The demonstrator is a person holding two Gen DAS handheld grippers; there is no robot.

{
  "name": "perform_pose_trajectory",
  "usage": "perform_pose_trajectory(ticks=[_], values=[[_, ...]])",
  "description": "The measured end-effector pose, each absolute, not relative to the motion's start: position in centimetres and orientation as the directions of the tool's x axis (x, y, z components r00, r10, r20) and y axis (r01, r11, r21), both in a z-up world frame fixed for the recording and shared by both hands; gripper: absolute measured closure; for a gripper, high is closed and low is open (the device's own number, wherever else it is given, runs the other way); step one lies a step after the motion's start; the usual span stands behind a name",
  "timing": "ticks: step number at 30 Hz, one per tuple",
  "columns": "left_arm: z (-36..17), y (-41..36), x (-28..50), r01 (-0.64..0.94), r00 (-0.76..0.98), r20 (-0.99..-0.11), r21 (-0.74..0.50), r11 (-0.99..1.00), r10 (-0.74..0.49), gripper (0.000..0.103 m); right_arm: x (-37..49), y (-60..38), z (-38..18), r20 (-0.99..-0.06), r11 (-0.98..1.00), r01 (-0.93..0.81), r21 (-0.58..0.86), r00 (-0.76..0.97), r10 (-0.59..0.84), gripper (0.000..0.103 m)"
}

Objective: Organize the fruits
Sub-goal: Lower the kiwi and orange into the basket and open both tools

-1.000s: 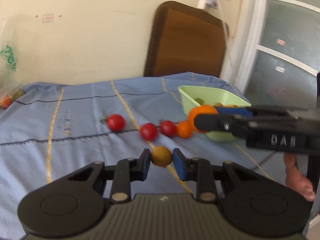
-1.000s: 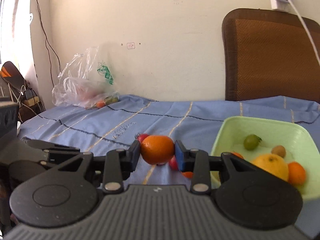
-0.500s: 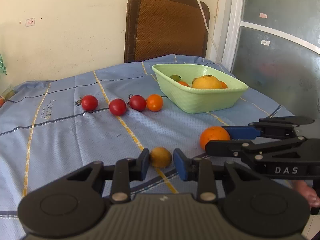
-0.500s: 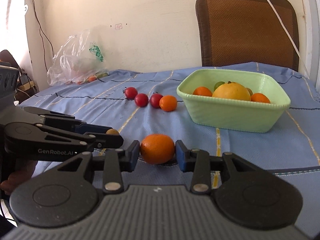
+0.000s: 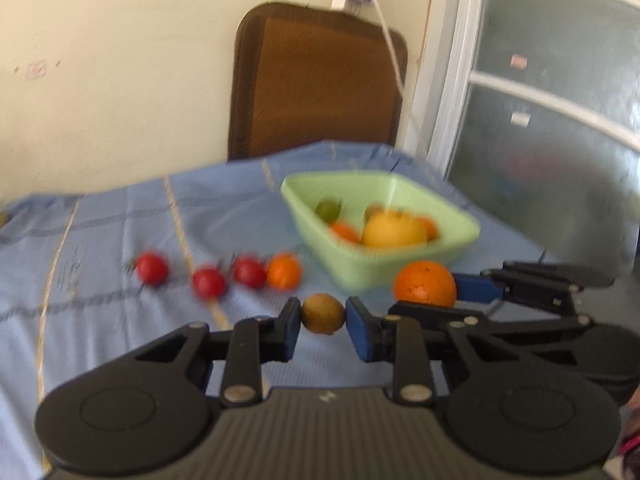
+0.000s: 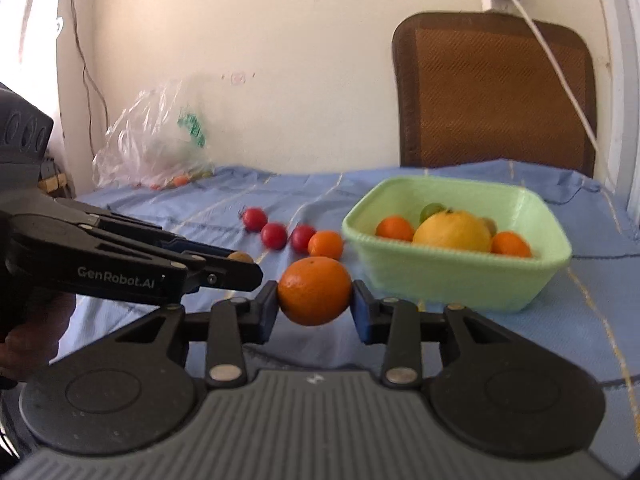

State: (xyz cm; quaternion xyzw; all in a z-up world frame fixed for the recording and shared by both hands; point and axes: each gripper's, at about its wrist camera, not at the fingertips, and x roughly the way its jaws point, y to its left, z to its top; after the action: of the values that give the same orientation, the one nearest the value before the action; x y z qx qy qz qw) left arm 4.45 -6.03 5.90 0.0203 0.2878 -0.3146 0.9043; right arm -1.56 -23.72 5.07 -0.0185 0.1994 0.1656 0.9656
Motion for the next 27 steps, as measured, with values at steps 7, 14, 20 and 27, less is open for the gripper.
perform_pose_trajectory(ticks=[7, 14, 20, 27], values=[[8.1, -12.4, 11.6, 0.613, 0.574, -0.534, -0.222, 0.758, -0.621, 0.077, 2.5, -28.3, 6.4, -0.338, 0.985, -0.161, 0.059, 0.925, 0.172, 0.062], [5.6, -16.4, 15.3, 0.579, 0.553, -0.598, -0.226, 0.784, -0.58, 0.077, 5.1, -30.7, 5.3, -0.373, 0.988, -0.085, 0.126, 0.919, 0.127, 0.06], [4.5, -16.7, 16.1, 0.561, 0.537, -0.62, -0.243, 0.791, -0.572, 0.067, 5.5, -31.0, 4.8, -0.367, 0.988, -0.051, 0.149, 0.925, 0.103, 0.053], [7.5, -10.4, 13.9, 0.522, 0.619, -0.515, -0.295, 0.8, -0.594, 0.064, 3.6, -31.4, 5.1, -0.267, 0.991, -0.018, 0.134, 0.962, 0.054, 0.052]])
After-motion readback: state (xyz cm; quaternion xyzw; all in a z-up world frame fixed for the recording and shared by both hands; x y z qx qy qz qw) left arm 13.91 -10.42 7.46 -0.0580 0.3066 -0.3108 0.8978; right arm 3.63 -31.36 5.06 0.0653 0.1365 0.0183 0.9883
